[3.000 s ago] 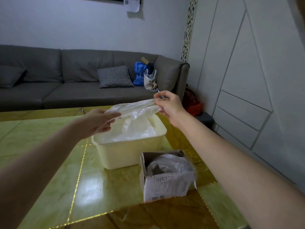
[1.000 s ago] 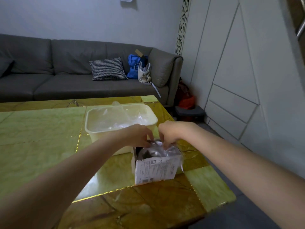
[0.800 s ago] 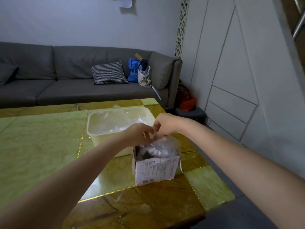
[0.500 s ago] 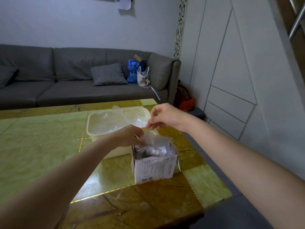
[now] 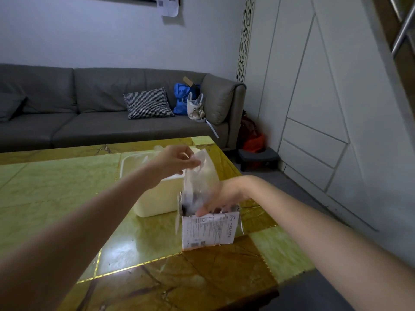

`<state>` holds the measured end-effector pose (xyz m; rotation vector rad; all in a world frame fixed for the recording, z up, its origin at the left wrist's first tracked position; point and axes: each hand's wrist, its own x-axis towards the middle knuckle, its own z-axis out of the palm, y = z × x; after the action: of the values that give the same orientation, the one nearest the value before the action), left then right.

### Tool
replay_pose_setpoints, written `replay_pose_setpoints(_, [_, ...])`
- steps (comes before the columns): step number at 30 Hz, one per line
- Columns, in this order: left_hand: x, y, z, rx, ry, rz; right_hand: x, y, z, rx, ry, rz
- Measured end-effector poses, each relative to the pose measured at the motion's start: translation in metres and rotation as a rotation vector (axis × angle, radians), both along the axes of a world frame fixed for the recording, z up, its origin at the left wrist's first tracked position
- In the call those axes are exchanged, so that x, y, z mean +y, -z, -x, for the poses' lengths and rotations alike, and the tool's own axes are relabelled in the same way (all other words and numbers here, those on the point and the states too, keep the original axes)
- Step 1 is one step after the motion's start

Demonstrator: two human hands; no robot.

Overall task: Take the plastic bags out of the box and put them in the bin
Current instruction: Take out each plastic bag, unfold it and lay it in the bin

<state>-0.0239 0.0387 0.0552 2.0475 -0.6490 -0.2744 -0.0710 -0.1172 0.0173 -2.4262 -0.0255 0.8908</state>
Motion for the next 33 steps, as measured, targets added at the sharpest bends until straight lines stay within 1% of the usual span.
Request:
replay_pose_setpoints(2, [-0.001,-0.006,-0.004,-0.045,-0.024,-0.035,-0.006,-0.008,-0.001,-0.119,0.035,-0.046])
replay_pose_setpoints(4, [-0.002,-0.007,-0.006,-0.046,-0.026,-0.059,-0.011,-0.025,0.001,-0.268,0.091,-0.181])
replay_pose_setpoints(6, [-0.004,-0.005,-0.006,0.036,-0.007,0.006,-0.014,-0.041,0.003,-0.419,0.192,-0.34])
replay_pose_setpoints(7, [-0.005,-0.004,-0.004,0.091,-0.003,0.054,-0.015,-0.046,0.003,-0.498,0.227,-0.366])
replay_pose_setpoints(9, [-0.006,-0.002,0.001,0.16,0.018,0.12,-0.015,-0.049,0.001,-0.627,0.269,-0.304])
replay_pose_setpoints(12, [-0.001,0.002,0.005,0.215,0.056,0.116,-0.019,-0.049,0.0,-0.72,0.364,-0.286])
replay_pose_setpoints(13, [0.002,0.002,0.004,0.227,0.041,0.12,-0.021,-0.048,0.001,-0.75,0.395,-0.301])
replay_pose_setpoints(15, [0.01,0.002,-0.003,0.216,-0.059,0.173,-0.024,-0.046,0.001,-0.782,0.425,-0.318])
replay_pose_setpoints(17, [0.016,-0.002,-0.009,0.225,-0.137,0.317,-0.023,-0.044,0.0,-0.738,0.411,-0.328])
replay_pose_setpoints(19, [0.017,-0.009,-0.012,0.269,-0.13,0.461,-0.02,-0.041,-0.004,-0.601,0.408,-0.415])
replay_pose_setpoints(20, [0.015,-0.012,-0.012,0.303,-0.105,0.521,-0.019,-0.039,-0.004,-0.549,0.39,-0.423])
replay_pose_setpoints(22, [0.01,-0.016,-0.009,0.362,-0.055,0.609,-0.018,-0.039,-0.004,-0.557,0.293,-0.292])
replay_pose_setpoints(24, [0.006,-0.017,-0.008,0.352,-0.035,0.617,-0.018,-0.038,-0.003,-0.531,0.182,-0.169])
replay_pose_setpoints(26, [0.005,-0.017,-0.008,0.299,-0.014,0.571,-0.02,-0.038,-0.003,-0.47,0.082,-0.068])
replay_pose_setpoints(27, [0.005,-0.018,-0.008,0.275,-0.006,0.53,-0.021,-0.04,-0.003,-0.466,0.097,-0.084])
replay_pose_setpoints(28, [0.006,-0.019,-0.008,0.241,0.002,0.475,-0.023,-0.043,-0.002,-0.482,0.176,-0.189])
replay_pose_setpoints(29, [0.006,-0.02,-0.008,0.196,0.011,0.409,-0.024,-0.049,-0.001,-0.477,0.301,-0.392])
replay_pose_setpoints(30, [0.007,-0.021,-0.008,0.155,0.026,0.352,-0.026,-0.054,0.0,-0.431,0.397,-0.626])
replay_pose_setpoints(31, [0.006,-0.023,-0.008,0.131,0.048,0.315,-0.028,-0.06,0.0,-0.353,0.445,-0.815])
replay_pose_setpoints(32, [0.005,-0.024,-0.006,0.118,0.068,0.296,-0.028,-0.064,0.001,-0.295,0.442,-0.89])
replay_pose_setpoints(33, [0.004,-0.024,-0.005,0.103,0.073,0.285,-0.025,-0.066,0.0,-0.286,0.405,-0.861])
